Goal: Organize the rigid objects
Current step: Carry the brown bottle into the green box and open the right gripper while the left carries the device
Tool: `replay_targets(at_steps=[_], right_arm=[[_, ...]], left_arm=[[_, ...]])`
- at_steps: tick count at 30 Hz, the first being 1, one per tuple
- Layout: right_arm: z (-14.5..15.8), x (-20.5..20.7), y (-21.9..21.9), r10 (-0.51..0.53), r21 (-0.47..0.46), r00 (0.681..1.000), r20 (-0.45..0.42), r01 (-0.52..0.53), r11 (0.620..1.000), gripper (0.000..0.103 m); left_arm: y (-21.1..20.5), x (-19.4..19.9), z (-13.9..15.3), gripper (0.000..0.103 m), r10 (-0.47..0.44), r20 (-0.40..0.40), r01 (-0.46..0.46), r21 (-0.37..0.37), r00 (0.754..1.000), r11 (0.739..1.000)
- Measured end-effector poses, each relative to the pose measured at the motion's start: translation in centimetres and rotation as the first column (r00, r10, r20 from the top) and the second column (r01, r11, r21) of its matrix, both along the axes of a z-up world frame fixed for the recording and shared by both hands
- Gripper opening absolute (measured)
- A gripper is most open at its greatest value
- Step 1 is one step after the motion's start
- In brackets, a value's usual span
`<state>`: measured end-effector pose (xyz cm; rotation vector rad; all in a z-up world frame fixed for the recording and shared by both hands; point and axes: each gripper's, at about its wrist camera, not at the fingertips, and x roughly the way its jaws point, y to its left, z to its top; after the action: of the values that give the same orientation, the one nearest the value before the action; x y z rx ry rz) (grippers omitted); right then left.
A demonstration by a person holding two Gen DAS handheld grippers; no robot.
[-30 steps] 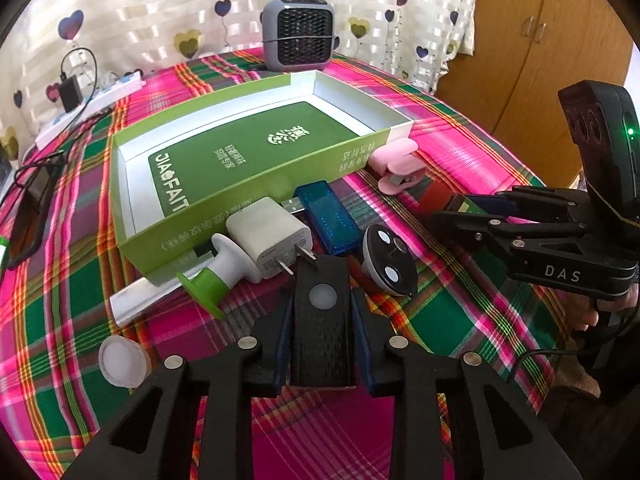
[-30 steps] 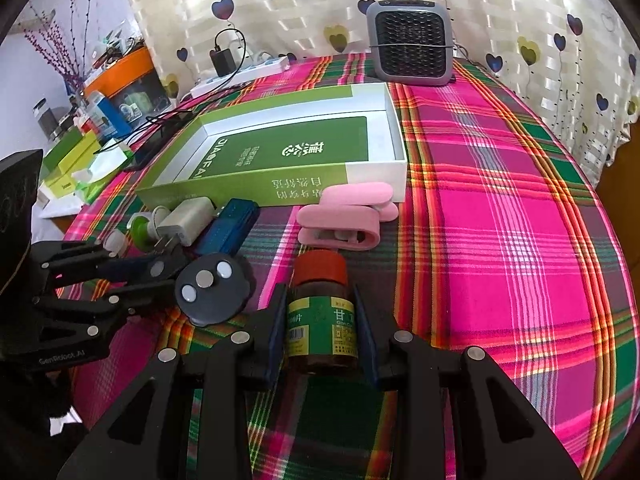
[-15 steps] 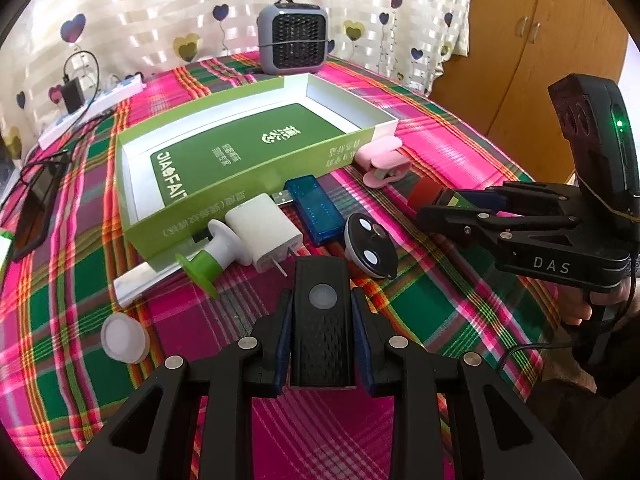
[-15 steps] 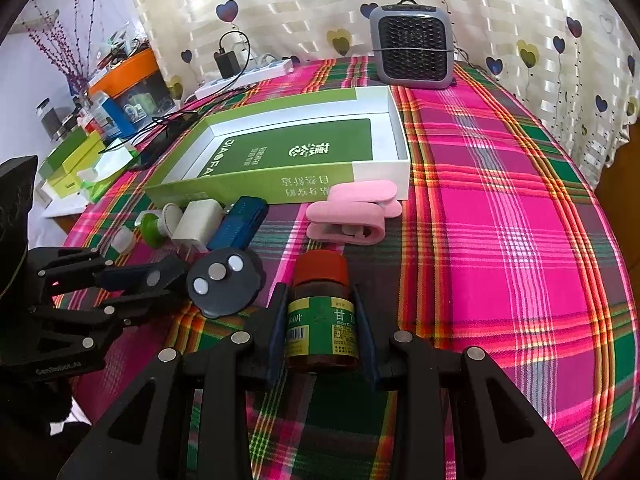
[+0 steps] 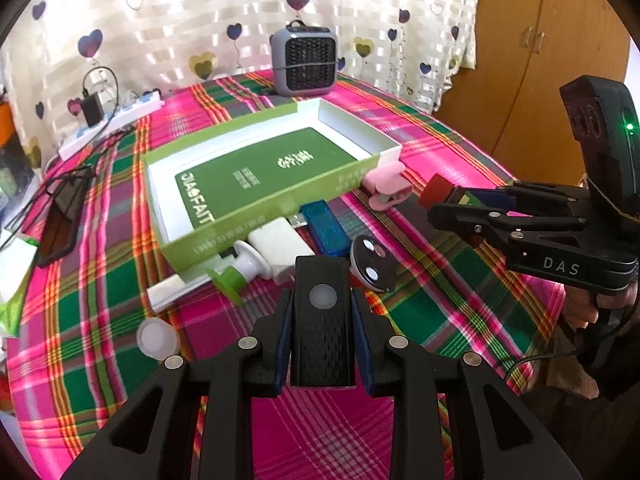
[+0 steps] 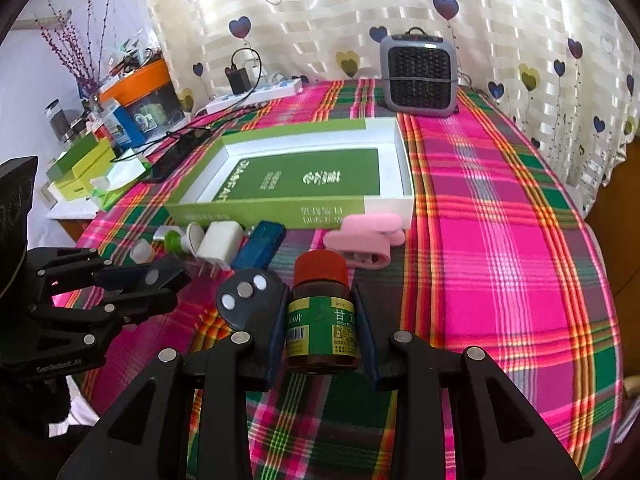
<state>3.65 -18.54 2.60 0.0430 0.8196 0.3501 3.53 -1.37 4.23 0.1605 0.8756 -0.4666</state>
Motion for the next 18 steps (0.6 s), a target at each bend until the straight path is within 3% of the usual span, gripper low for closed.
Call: replay_targets(at_steps=[18], right_arm=[[2.8,4.2,0.4,-0.018,-0.01,0.998,0.056,0.019,1.0,0.033]], left_arm=[[2.7,4.7,2.4,0.026,0.126,0.068,-0.125,-0.01,0.99,0.992]])
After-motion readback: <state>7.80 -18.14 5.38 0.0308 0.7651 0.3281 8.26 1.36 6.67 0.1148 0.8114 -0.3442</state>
